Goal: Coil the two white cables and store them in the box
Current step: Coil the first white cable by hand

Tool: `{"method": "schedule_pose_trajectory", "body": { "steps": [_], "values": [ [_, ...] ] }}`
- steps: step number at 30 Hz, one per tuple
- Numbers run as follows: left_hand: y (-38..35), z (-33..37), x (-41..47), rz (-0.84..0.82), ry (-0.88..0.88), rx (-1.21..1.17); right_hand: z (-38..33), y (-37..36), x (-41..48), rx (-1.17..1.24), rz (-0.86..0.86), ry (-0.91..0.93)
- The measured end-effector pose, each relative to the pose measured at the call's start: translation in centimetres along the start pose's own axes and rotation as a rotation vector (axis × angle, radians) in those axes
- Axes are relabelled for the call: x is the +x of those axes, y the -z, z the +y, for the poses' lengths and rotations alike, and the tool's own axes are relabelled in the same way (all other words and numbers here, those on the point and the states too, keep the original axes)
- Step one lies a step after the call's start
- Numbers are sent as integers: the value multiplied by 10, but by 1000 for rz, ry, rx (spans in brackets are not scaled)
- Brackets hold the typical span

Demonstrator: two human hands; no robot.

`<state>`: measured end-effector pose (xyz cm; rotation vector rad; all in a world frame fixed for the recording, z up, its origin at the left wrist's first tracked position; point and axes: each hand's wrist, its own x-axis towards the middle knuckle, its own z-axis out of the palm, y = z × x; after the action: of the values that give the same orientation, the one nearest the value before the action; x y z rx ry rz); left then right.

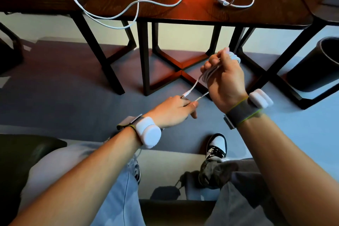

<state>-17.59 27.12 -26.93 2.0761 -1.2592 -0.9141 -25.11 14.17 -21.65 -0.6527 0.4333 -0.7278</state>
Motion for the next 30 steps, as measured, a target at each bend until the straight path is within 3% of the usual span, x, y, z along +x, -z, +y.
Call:
{"method": "schedule_pose_trajectory", "body": {
  "steps": [7, 10, 12, 15, 18, 24, 27, 30],
  "values": [
    [5, -4, -2, -174, 96, 91, 16, 8, 0, -388, -31, 173],
    [15, -6, -4, -188, 124, 224, 21, 14, -2, -768, -41, 308],
    [27, -7, -4, -140, 96, 327, 22, 18, -2, -1023, -119, 325],
    [49, -9, -3, 59, 56, 359, 25, 22, -4, -1228, -224, 189],
    [64, -12, -7, 266, 4, 256, 29, 19, -7, -1164, -297, 16],
    [73, -8, -13, 399, -215, 36, 28, 8, -16, -1047, -372, -228],
    [72, -2, -13, 495, -310, -79, 25, 6, -17, -901, -385, -434],
    [66, 4, -12, 509, -378, -227, 19, 6, -18, -673, -506, -628]
  ]
}}
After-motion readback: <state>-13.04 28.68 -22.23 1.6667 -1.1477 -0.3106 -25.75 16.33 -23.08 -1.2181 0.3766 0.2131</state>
